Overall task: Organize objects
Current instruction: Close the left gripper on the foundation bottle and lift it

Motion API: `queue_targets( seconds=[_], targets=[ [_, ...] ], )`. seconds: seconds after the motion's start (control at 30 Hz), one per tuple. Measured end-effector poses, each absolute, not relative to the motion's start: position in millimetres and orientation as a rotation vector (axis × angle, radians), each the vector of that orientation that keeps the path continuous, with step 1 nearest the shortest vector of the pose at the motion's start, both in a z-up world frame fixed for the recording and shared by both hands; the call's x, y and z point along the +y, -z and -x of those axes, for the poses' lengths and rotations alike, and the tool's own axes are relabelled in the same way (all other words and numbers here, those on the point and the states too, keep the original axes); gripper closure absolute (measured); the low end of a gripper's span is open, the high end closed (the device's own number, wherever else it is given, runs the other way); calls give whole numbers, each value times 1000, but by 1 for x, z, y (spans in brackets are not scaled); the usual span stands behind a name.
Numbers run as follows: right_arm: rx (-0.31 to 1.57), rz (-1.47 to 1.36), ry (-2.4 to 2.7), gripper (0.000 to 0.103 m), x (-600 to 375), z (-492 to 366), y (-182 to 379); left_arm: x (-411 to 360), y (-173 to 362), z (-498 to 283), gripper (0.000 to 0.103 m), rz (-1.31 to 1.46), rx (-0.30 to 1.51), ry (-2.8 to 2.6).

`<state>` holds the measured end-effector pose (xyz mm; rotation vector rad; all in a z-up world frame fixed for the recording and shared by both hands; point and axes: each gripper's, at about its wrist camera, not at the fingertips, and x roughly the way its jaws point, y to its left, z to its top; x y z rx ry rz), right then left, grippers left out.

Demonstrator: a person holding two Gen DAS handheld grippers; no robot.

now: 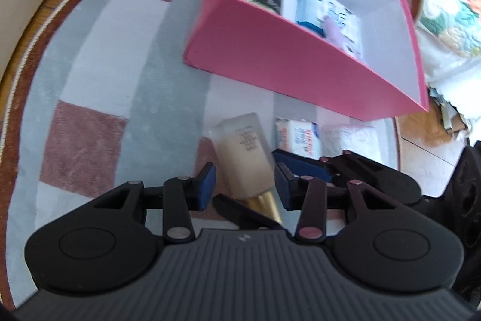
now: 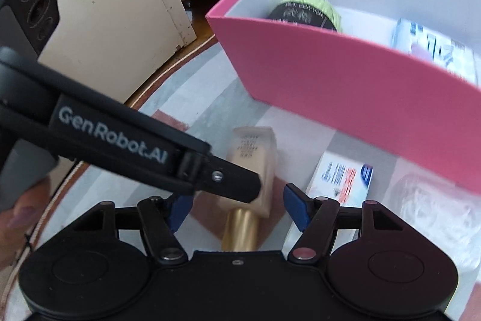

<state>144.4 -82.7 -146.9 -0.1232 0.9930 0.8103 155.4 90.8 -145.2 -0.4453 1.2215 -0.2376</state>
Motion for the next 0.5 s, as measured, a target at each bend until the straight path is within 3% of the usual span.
queue_targets(
  seconds=[0.03,0.07,0.17,0.37,0.5],
  targets=[
    [985,132,-814,33,-81,-145,148,91,147,-157,61,442,1221,238],
    [988,133,-824,46,-80,-146,149,92,149,-157,66,458,1213,252],
    [1004,132,-792,62,-82,-150,151,87,148,-157,72,467,1194,276],
    [1089,44,-705,63,-96,-156,148,65,146,-160,70,399,1195,280],
    [1170,-87,-704,63,-111,-169,155,64,152,-159,59,439,1215,236]
  ],
)
